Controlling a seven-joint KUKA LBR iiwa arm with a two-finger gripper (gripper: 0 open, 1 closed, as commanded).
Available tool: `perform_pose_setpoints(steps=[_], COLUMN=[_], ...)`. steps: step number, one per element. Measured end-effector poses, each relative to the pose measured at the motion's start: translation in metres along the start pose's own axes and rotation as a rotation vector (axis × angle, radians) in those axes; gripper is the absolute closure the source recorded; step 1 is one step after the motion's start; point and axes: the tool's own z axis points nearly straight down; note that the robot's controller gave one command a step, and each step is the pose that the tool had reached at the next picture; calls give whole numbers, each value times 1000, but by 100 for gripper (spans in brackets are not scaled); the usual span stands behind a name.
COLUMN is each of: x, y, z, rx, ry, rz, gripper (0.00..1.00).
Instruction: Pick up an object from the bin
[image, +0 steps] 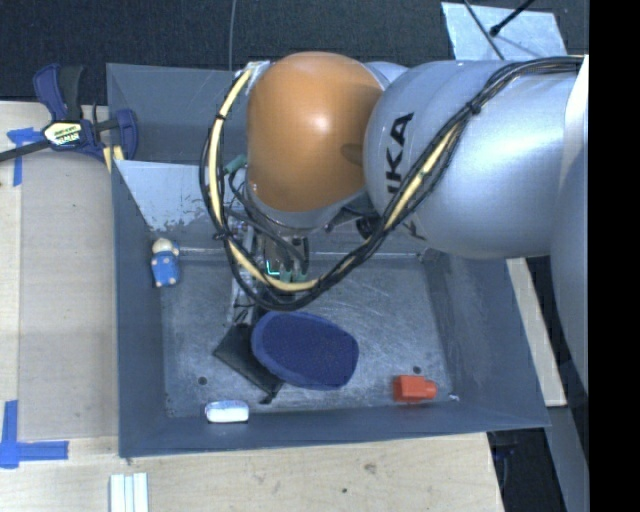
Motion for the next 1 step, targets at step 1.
perform_pose_setpoints(steps=[1], x=[29], y=[-65], z=[82], rx=[2], ry=[0], rz=[-280], gripper=[0])
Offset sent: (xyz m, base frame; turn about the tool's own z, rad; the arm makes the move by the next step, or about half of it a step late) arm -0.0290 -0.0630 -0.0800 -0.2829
